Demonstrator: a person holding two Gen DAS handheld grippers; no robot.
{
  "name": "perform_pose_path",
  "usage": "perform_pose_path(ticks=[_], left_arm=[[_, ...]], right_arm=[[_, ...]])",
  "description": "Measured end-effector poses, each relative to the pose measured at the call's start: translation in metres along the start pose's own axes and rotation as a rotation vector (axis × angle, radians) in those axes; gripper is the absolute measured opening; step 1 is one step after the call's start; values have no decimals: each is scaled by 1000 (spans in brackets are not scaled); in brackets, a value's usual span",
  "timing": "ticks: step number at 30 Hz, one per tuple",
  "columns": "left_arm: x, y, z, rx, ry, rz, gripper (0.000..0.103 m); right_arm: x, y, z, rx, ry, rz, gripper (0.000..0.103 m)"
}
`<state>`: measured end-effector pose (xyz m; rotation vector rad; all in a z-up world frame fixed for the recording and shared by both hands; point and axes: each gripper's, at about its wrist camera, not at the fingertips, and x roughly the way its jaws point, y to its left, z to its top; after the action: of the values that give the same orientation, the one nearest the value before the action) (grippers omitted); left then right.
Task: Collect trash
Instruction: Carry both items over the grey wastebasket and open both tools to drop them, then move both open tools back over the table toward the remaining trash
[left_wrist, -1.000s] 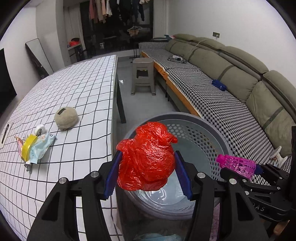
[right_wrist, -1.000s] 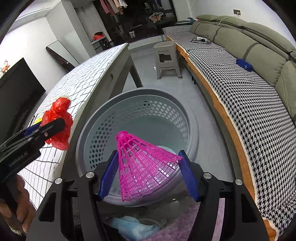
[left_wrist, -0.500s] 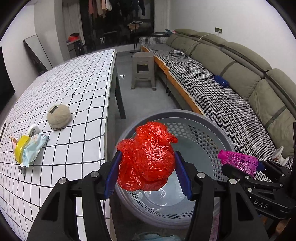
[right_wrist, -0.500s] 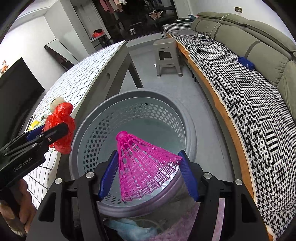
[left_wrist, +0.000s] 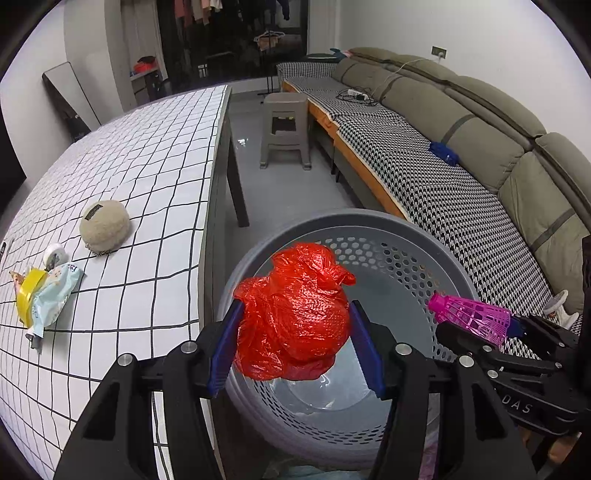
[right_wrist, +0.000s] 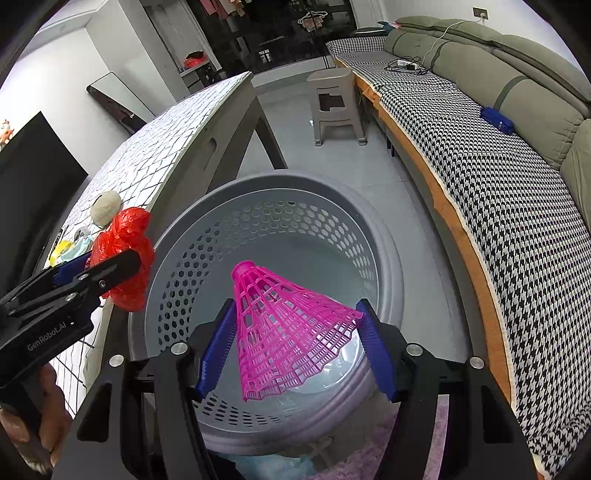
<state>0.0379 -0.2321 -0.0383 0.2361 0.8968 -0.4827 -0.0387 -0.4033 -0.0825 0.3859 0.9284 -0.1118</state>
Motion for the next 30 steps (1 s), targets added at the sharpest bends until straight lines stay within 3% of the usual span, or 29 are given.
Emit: perform_pose_path(ticks=[5, 9, 13, 30], left_arm=[[1, 2, 0, -3, 5, -3, 58], [-3, 1, 0, -1, -10, 9, 66], [-7, 2, 0, -5, -19, 22, 74], [-18, 7, -1, -18, -42, 37, 85]], right_arm=[[-1, 0, 2, 2, -8, -1, 63], [-4, -1, 2, 1, -19, 0, 64], [-9, -3, 1, 12, -42, 4, 75], [-18, -5, -5, 38, -58, 18, 77]])
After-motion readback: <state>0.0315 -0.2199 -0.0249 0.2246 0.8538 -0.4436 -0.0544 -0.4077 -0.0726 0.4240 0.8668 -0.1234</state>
